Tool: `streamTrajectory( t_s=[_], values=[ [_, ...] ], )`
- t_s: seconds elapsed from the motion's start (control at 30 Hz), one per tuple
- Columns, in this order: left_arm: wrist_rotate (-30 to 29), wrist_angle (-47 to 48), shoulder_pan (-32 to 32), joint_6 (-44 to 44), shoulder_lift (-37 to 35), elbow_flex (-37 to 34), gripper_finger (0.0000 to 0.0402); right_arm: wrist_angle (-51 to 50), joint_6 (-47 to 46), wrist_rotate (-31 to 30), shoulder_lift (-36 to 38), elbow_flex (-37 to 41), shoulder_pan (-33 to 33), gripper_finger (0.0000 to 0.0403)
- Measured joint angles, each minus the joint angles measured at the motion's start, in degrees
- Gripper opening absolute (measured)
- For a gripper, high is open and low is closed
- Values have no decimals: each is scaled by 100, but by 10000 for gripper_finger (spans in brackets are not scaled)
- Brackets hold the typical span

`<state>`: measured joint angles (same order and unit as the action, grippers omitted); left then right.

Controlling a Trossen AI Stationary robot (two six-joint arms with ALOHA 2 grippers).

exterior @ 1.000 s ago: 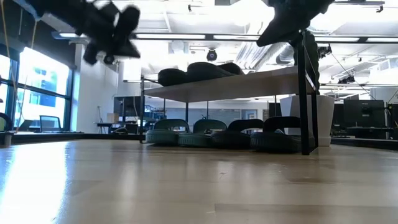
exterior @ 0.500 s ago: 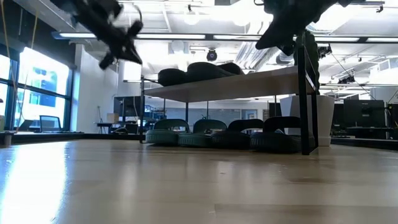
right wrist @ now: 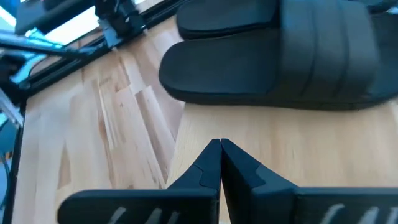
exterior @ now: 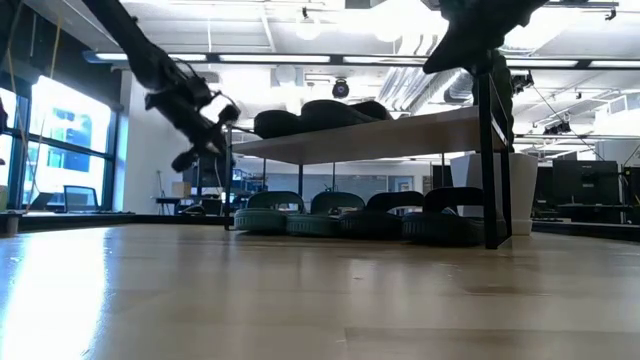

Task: Pick and place slides into the shelf
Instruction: Adjust the green slides under the shelf

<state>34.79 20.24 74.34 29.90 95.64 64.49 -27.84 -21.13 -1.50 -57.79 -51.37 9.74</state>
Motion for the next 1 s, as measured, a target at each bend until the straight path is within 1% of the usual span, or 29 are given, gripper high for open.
streamTrajectory(
  t_s=[0.13,0.23,0.4,0.63,0.73,1.0],
  values=[
    [-37,164,-131,-184,400,100,0,-95,-237,-266,142,0,0,0],
    [-133,459,-313,-450,618,163,0,-186,-359,-430,234,0,0,0],
    [-399,868,-725,-723,942,354,0,-460,-439,-484,326,0,0,0],
    [-462,938,-1164,-705,1113,428,0,-651,-463,-454,326,0,-2,0],
    [-634,1163,-1296,-711,1207,425,0,-697,-459,-452,326,0,-4,0],
    [-526,1092,-1258,-671,1265,424,0,-696,-452,-454,326,0,-2,0]
  ],
)
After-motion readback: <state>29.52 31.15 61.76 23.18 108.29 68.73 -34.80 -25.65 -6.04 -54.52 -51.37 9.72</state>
